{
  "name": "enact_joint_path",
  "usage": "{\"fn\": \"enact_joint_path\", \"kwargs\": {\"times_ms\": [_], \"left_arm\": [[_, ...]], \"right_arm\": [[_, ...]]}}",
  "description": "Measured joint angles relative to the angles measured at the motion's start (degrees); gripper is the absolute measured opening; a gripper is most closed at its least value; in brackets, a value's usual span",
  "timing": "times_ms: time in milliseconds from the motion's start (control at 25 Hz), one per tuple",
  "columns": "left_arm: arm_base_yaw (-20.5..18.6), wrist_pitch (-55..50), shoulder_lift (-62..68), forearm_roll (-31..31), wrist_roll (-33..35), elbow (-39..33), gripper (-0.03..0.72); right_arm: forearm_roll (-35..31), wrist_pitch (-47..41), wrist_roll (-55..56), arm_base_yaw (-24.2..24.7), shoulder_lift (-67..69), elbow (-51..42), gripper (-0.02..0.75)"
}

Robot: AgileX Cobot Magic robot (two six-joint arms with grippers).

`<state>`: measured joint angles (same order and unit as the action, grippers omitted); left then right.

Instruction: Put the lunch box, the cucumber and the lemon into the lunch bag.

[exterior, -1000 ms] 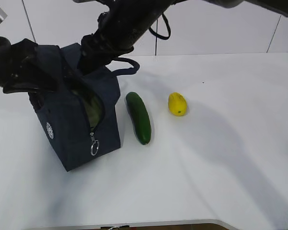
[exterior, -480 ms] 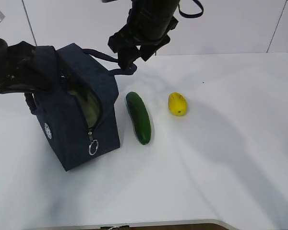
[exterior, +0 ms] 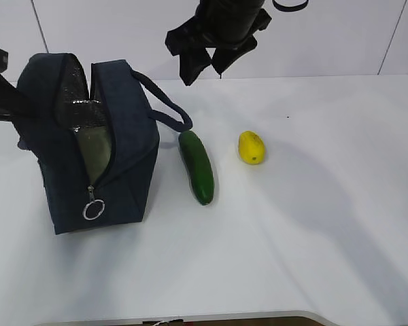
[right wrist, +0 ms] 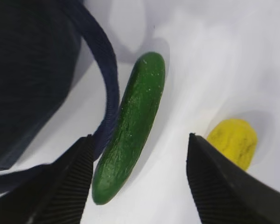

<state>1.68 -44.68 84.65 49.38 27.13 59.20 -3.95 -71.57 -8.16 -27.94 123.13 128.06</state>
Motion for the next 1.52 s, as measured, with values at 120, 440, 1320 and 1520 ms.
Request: {"fn": "enact_joint_path", "kwargs": {"times_ms": [120, 440, 1320, 1520], "left_arm": [[-0.5, -0.2, -0.5, -0.3, 0.0, 0.0, 0.011], [-0.7, -1.1, -2.2, -4.8, 0.0, 0.0, 0.011], [-2.7, -4.3, -2.4, -5.7, 0.0, 0.0, 0.011], [-2.7, -4.4, -2.4, -5.7, 0.0, 0.0, 0.011]], "right_arm": [[0.7, 0.0, 1.6, 0.2, 1.2, 0.1, 0.5], [0.6, 0.0, 2.7, 0.4, 8.2, 0.1, 0.5], [-2.4, 4.9, 2.9, 0.5, 14.9, 0.1, 0.516], [-2.4, 5.4, 3.0, 0.5, 15.9, 0.1, 0.581]]}}
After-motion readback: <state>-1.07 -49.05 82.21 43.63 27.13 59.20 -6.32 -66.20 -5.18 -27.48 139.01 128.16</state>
